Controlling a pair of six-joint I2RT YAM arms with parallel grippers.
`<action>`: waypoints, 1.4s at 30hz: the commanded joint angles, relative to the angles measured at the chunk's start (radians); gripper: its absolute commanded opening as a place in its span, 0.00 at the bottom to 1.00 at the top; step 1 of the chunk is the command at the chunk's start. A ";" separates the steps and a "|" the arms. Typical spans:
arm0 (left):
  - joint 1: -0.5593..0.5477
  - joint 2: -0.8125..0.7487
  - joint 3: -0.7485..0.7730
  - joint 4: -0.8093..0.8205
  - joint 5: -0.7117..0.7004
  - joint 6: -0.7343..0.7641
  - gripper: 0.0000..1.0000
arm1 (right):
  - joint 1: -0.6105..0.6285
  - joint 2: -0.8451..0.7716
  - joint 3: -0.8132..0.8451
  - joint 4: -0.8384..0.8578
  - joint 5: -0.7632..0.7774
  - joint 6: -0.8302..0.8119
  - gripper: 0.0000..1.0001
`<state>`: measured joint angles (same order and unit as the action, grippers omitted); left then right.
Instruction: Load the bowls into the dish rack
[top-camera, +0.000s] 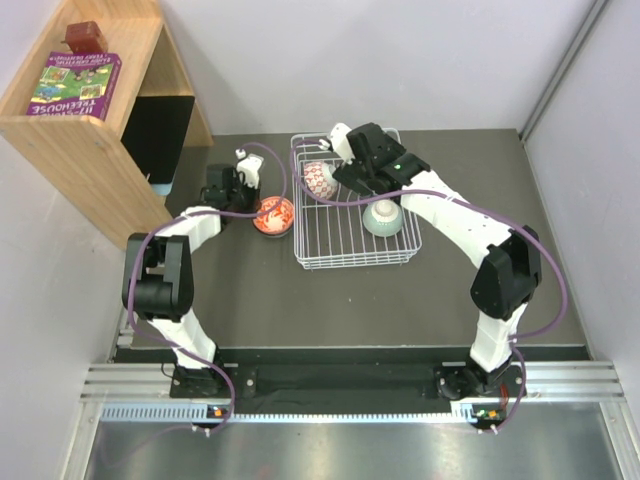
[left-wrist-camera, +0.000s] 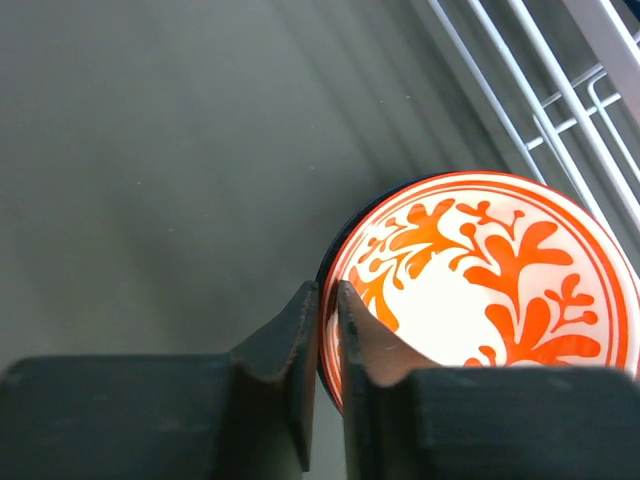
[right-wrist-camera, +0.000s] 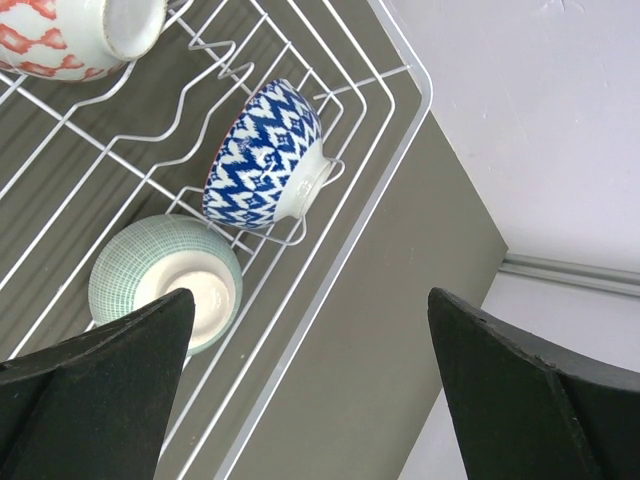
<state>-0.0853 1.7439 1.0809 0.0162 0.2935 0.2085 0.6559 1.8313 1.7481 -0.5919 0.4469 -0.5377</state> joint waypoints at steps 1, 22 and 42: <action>-0.002 0.005 0.039 0.022 0.019 -0.001 0.11 | -0.007 -0.073 0.005 0.040 0.003 0.013 1.00; 0.005 -0.101 0.145 -0.128 0.006 0.009 0.00 | -0.007 -0.073 0.004 0.049 0.015 0.018 1.00; 0.125 -0.271 0.122 -0.124 0.196 -0.052 0.00 | -0.048 -0.021 0.102 -0.012 -0.174 0.158 1.00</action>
<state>0.0097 1.5726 1.1763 -0.1623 0.3782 0.1844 0.6460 1.8153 1.7565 -0.6010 0.3859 -0.4728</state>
